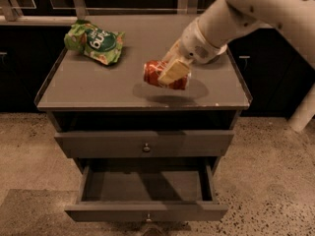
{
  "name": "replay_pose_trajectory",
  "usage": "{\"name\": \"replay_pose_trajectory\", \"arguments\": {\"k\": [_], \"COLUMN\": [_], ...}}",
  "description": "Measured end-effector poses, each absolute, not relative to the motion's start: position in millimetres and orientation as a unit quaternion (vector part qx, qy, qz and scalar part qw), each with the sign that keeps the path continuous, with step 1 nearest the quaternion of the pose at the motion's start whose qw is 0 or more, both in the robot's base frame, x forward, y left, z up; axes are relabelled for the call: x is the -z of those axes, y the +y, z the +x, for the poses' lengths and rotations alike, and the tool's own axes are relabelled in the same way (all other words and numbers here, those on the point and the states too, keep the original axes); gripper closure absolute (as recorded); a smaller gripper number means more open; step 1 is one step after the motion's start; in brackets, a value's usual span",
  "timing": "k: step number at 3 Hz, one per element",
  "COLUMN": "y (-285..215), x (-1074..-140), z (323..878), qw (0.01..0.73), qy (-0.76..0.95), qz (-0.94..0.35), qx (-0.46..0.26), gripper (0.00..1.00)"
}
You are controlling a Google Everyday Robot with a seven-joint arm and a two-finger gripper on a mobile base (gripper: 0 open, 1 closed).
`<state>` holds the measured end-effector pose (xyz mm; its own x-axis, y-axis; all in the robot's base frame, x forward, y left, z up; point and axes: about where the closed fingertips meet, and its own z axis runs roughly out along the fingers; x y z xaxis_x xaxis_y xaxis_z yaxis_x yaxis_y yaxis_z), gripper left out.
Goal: Place coke can into middle drawer
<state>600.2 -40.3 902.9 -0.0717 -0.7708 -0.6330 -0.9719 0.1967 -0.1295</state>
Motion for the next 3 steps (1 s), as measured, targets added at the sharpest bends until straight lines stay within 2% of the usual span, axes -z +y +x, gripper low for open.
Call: {"name": "replay_pose_trajectory", "arguments": {"k": [2, 3], "y": [-95, -126], "x": [-914, -847], "z": [482, 448], "qw": [0.331, 0.315], "qy": [0.780, 0.823], "qz": [-0.504, -0.441], "qx": [-0.170, -0.167], "gripper": [1.00, 1.00]}}
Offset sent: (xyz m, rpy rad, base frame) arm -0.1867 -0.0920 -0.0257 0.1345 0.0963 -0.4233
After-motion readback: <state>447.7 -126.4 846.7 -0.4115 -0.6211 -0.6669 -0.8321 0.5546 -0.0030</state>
